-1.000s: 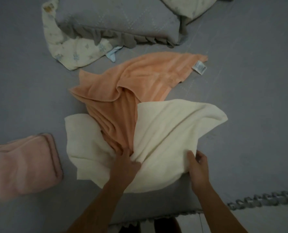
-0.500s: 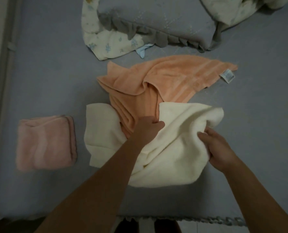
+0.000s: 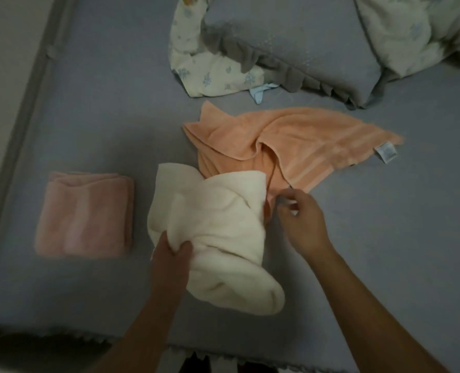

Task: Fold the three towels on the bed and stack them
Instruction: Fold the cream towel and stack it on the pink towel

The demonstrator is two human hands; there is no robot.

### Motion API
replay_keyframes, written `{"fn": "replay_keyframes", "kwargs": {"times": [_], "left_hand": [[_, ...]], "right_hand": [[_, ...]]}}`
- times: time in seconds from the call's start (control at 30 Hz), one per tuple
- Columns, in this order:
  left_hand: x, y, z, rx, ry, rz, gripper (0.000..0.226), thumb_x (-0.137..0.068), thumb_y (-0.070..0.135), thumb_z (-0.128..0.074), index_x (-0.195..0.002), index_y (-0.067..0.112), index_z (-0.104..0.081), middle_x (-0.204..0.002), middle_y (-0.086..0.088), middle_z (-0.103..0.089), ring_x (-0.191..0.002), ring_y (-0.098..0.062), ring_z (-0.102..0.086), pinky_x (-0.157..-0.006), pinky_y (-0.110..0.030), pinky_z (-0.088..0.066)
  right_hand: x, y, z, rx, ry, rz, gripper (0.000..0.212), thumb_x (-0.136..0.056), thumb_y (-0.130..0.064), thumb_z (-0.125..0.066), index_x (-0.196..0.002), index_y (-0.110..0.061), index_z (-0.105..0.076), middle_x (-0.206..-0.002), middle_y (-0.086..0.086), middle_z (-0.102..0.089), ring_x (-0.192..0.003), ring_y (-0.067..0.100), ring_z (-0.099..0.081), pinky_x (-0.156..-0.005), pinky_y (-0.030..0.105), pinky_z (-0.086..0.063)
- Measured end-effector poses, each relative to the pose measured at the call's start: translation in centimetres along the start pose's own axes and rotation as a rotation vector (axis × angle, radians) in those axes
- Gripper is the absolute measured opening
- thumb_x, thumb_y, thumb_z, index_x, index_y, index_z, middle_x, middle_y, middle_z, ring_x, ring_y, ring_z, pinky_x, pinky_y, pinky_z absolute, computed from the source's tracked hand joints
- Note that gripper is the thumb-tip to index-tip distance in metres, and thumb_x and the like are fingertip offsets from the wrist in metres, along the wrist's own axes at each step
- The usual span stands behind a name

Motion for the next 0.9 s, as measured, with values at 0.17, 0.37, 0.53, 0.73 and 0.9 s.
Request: {"fn": "replay_keyframes", "kwargs": {"times": [0.17, 0.37, 0.53, 0.73, 0.9], "left_hand": [[0.6, 1.8, 1.0, -0.461, 0.010, -0.339, 0.038, -0.077, -0.005, -0.063, -0.113, 0.007, -0.070, -0.102, -0.012, -0.049, -0.094, -0.036, -0.056, -0.080, -0.033, -0.040], [3.7, 2.4, -5.4, -0.707, -0.187, -0.596, 0.043, -0.062, 0.027, -0.068, -0.100, 0.045, -0.071, -0.130, -0.001, -0.052, -0.126, -0.033, -0.043, -0.094, -0.052, -0.037], [0.3, -0.6, -7.9, -0.794, -0.333, -0.320, 0.058, -0.078, 0.052, -0.069, -0.132, 0.040, -0.055, -0.162, -0.005, -0.013, -0.151, -0.025, -0.006, -0.117, -0.044, -0.022], [-1.5, 2.2, -5.5, -0.580, -0.237, -0.326, 0.025, -0.080, 0.012, -0.071, -0.104, 0.010, -0.075, -0.112, -0.009, -0.052, -0.100, -0.025, -0.058, -0.083, -0.017, -0.036], [0.1, 8.1, -7.8, -0.472, -0.154, -0.467, 0.008, -0.079, 0.003, -0.068, -0.084, -0.002, -0.071, -0.098, -0.012, -0.053, -0.093, -0.024, -0.054, -0.079, -0.012, -0.028]], "right_hand": [[-9.0, -0.4, -1.3, 0.514, -0.093, 0.122, 0.059, -0.093, -0.026, -0.054, -0.146, -0.023, -0.031, -0.159, 0.013, -0.021, -0.129, 0.041, -0.043, -0.096, 0.048, -0.044], [-12.2, 0.2, -5.9, 1.031, -0.258, 0.218, 0.110, -0.074, -0.043, -0.074, -0.152, -0.027, 0.003, -0.144, 0.021, -0.031, -0.112, 0.041, -0.054, -0.091, 0.045, -0.044], [-12.6, 0.2, -3.1, 1.004, -0.256, 0.254, 0.076, -0.058, -0.039, -0.086, -0.125, -0.028, -0.052, -0.115, 0.008, -0.065, -0.098, 0.034, -0.066, -0.080, 0.038, -0.048], [-12.9, 4.0, 12.1, 0.776, 0.089, -0.011, 0.064, -0.061, -0.035, -0.087, -0.116, -0.013, -0.063, -0.103, 0.027, -0.065, -0.093, 0.047, -0.064, -0.075, 0.050, -0.050], [-9.9, 9.4, 17.1, 0.786, 0.123, -0.316, 0.045, -0.076, -0.038, -0.067, -0.115, -0.015, -0.059, -0.105, 0.026, -0.054, -0.088, 0.047, -0.061, -0.085, 0.054, -0.052]]}}
Point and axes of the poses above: each hand's wrist, its own x-axis away from the middle knuckle, its own z-axis out of the back of the hand, y = z × x, the point moved 9 cm from there along -x, towards the middle knuckle
